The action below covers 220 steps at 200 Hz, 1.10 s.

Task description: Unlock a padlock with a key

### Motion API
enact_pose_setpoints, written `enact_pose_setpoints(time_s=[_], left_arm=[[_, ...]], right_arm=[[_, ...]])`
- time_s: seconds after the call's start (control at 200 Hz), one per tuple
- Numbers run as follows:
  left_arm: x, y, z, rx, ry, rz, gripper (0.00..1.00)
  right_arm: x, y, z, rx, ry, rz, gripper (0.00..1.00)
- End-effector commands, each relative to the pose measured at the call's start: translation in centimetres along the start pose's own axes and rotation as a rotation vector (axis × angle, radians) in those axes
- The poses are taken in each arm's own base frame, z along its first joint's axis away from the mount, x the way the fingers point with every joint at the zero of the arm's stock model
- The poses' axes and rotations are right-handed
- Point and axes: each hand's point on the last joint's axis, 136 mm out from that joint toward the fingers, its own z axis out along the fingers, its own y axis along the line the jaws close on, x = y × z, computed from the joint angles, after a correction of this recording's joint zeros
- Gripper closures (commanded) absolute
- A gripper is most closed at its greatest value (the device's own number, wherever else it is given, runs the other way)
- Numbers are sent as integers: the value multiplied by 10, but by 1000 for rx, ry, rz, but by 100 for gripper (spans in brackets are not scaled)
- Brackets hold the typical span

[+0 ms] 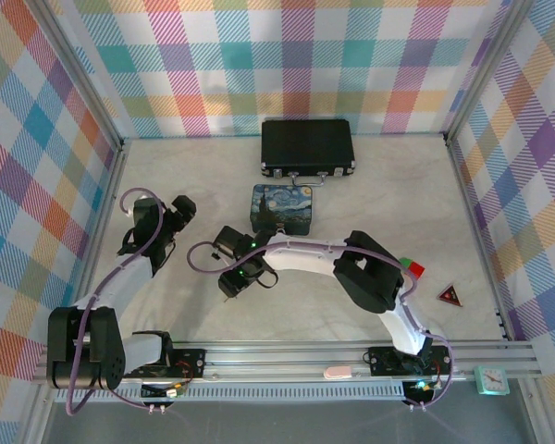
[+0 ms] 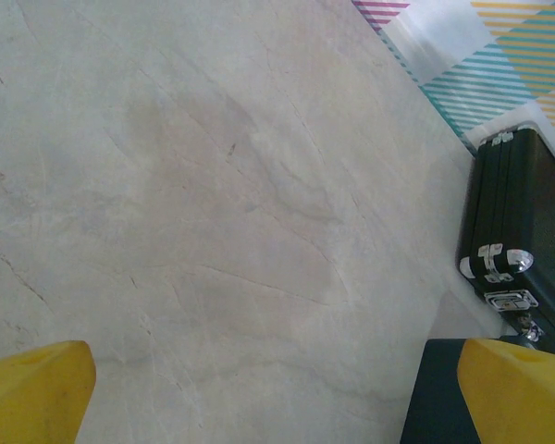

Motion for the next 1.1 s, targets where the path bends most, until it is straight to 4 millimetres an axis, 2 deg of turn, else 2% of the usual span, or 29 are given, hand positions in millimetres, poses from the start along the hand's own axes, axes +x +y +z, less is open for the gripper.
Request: enact_pose_setpoints(time_s=[0.0, 0.165, 0.44, 0.61, 0.78, 0.905, 1.095], left_arm=[[0, 10, -2, -25, -3, -11, 0], [0, 11, -3, -31, -6, -10, 0], [-8, 23, -12, -89, -56, -8, 0], [-11, 23, -16, -90, -72, -9, 0], [-7, 19, -11, -70, -44, -14, 0], [2, 12, -5, -24, 1, -27, 0], [23, -16, 1, 107, 92, -52, 1]], right_arm=[[-2, 2, 0, 28, 16, -16, 44], [7, 7, 7, 48, 46, -59, 48], [34, -7, 18, 111, 134, -41, 52], [42, -12, 19, 134, 151, -26, 67], [39, -13, 9, 125, 122, -9, 89], [38, -19, 0, 99, 104, 50, 100], [35, -44, -29, -27, 41, 289, 100]])
